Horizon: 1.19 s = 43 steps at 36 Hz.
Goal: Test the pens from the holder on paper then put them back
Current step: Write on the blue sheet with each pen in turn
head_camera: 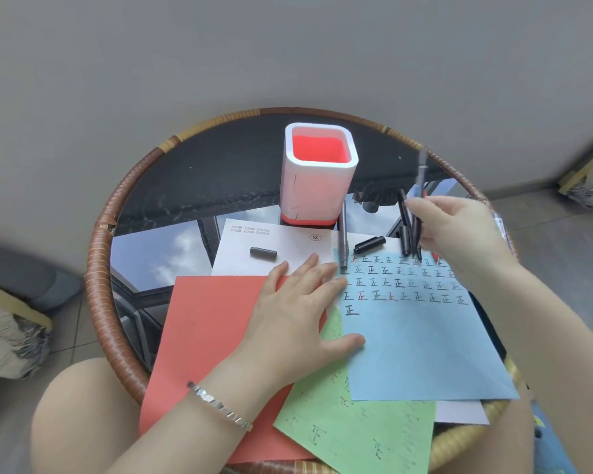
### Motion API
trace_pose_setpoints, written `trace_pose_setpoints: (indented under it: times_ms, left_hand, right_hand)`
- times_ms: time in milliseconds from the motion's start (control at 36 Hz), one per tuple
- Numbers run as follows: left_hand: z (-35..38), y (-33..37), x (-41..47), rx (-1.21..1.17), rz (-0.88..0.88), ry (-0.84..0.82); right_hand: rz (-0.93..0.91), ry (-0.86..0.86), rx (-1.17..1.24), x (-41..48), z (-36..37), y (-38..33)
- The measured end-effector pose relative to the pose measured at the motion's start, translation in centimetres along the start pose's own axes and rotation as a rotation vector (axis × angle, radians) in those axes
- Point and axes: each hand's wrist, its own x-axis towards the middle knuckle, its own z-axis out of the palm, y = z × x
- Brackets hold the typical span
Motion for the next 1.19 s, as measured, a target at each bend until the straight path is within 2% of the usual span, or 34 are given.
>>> trace_pose_setpoints:
  times_ms: [111,194,389,472,611,722,1194]
  left_hand:
    - [0.0,0.1,0.0,-0.006,0.0,0.005]
    - [0.0,0.1,0.0,0.002,0.003,0.012]
    - [0.1,0.1,0.0,-0.013,0.0,0.033]
    - [0.1,0.1,-0.1,-0.004,-0.002,0.03]
    - [0.1,0.1,-0.1,-0.003,-0.002,0.029]
    - [0.1,0.0,0.0,-0.029,-0.004,0.045]
    - [0.1,0.1,0.0,-0.024,-0.003,0.045]
  right_hand:
    - [-0.097,0.105,0.157,-3.4,-0.2,0.7]
    - [-0.154,0.062,0.151,-5.6,0.4,1.3]
    - [-0.035,-0.06,0.203,-6.9,2.5,2.8]
    - [-0.026,-0.014,0.164,-6.8,3.1,3.2]
    - [-0.068,0.215,0.048,-6.9,4.1,4.6]
    - [-0.072,0.288,-0.005,-7.0,4.1,5.2]
    - [-0.14,0.247,-0.095,-6.9,4.2,5.8]
